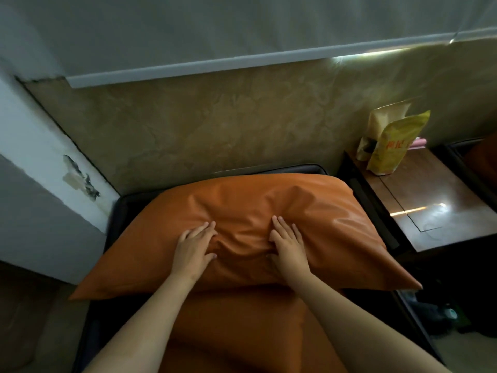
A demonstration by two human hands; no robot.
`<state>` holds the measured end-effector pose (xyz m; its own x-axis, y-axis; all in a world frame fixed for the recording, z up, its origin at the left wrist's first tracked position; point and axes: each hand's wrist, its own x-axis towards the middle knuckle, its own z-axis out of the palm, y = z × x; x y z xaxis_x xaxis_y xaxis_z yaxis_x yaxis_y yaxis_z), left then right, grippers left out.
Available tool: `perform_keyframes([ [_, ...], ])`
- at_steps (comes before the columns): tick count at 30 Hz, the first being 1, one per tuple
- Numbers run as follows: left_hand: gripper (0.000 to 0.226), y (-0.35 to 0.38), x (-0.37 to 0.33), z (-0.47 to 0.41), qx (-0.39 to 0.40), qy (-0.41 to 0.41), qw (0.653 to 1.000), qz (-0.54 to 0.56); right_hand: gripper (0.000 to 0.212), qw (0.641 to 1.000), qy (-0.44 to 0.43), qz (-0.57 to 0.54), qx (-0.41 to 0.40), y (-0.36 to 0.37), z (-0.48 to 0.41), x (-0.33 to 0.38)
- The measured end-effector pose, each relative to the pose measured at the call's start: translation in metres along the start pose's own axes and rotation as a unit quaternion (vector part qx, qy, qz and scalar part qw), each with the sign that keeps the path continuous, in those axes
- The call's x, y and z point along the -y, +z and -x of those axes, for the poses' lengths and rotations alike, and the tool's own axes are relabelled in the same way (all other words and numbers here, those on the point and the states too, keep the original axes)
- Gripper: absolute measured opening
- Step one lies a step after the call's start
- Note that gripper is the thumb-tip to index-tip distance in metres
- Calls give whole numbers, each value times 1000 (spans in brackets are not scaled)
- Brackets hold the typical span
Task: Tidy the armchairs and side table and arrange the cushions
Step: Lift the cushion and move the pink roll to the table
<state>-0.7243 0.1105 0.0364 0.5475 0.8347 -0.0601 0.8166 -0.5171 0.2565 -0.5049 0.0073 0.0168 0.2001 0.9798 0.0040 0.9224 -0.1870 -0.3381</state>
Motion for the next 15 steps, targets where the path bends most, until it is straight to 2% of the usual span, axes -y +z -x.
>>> perform_keyframes([
  [5, 56, -10, 10, -20, -24, 30, 999, 6, 16, 998, 18, -42, -40, -10, -13, 5],
  [10, 36, -57, 10, -63, -52, 50, 997, -16, 31, 997, 29, -43, -51, -54, -55, 19],
  [12, 23, -76, 7, -82, -81, 34, 996, 3, 31, 993, 51, -59, -87, -73, -75, 24],
  [15, 5, -93, 13, -106, -90, -12, 994, 60, 19, 991, 61, -51, -109, -94, -99, 33],
])
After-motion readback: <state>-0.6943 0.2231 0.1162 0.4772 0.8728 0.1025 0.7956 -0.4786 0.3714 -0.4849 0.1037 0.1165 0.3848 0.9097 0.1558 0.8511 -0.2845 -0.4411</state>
